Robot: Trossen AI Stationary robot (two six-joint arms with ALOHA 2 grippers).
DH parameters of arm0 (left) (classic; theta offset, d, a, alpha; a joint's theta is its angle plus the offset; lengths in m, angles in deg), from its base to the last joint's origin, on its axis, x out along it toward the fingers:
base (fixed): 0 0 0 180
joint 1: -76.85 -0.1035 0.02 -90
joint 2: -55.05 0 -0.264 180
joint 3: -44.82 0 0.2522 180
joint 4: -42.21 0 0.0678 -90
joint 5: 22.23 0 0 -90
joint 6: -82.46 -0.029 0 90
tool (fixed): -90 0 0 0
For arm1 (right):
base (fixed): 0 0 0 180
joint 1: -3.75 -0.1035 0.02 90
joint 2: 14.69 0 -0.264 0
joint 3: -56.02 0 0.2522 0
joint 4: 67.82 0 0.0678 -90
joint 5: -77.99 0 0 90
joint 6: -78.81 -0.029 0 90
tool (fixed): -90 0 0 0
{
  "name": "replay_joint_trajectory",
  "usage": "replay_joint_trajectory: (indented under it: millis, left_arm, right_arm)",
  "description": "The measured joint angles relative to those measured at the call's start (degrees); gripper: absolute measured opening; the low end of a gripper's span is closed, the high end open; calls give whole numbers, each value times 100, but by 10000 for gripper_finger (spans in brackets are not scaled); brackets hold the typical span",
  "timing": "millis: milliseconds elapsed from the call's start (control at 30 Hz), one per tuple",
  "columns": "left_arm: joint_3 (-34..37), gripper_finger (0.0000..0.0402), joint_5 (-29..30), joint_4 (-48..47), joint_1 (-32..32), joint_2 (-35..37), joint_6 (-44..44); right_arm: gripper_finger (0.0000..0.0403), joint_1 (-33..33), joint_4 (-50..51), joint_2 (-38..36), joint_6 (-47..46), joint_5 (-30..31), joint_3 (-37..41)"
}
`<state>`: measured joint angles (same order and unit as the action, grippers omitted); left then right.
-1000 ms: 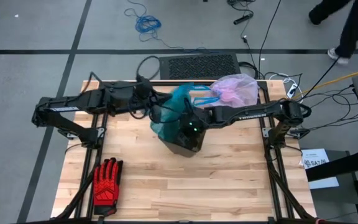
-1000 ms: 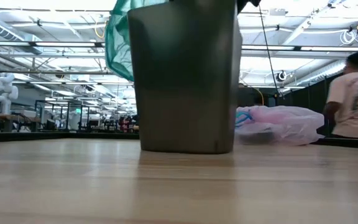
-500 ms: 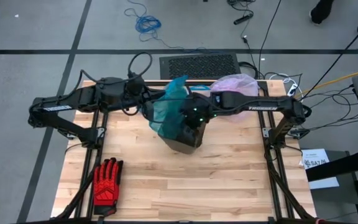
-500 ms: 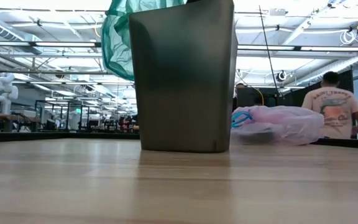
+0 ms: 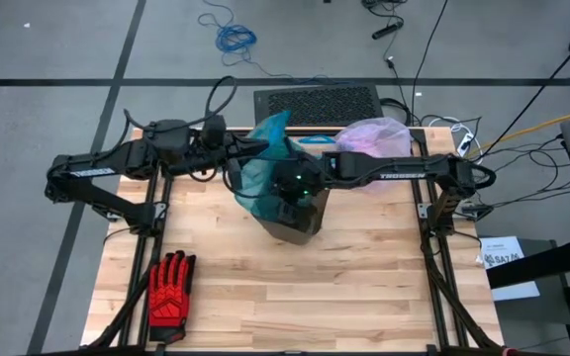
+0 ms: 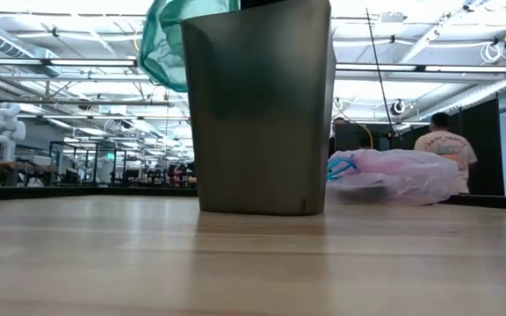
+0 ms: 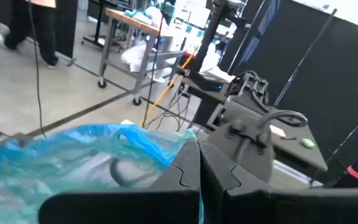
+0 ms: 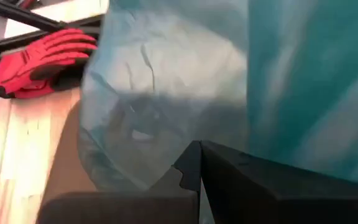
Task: Place trash/remove bag and relplace
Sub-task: Insert the blue trash bag into the trash bin
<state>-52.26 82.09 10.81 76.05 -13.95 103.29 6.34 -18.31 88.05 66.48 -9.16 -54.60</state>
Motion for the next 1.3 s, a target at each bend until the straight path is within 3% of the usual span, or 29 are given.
replay_joint_trajectory:
  millis: [433,633,900,967,1167,1300]
  left_arm:
    - [1400,0,-39,1731,129,-12,852]
    - [1656,0,-39,1953,127,-15,899]
    - [1675,0,-54,2142,125,-26,993]
    - [1678,0,-25,2248,115,-39,998]
    - [1675,0,4,2724,-19,-41,997]
    - [1677,0,-89,2807,-73,-13,1036]
  right_arm:
    - [0,-6,1841,254,-941,-345,20]
    - [0,46,1896,290,-898,-1185,81]
    - [0,12,1975,-684,-652,-1575,92]
    - [0,-65,1797,-959,-432,-1206,92]
    - [0,-366,415,-1074,439,1042,92]
    - [0,-434,-11,-725,739,1442,76]
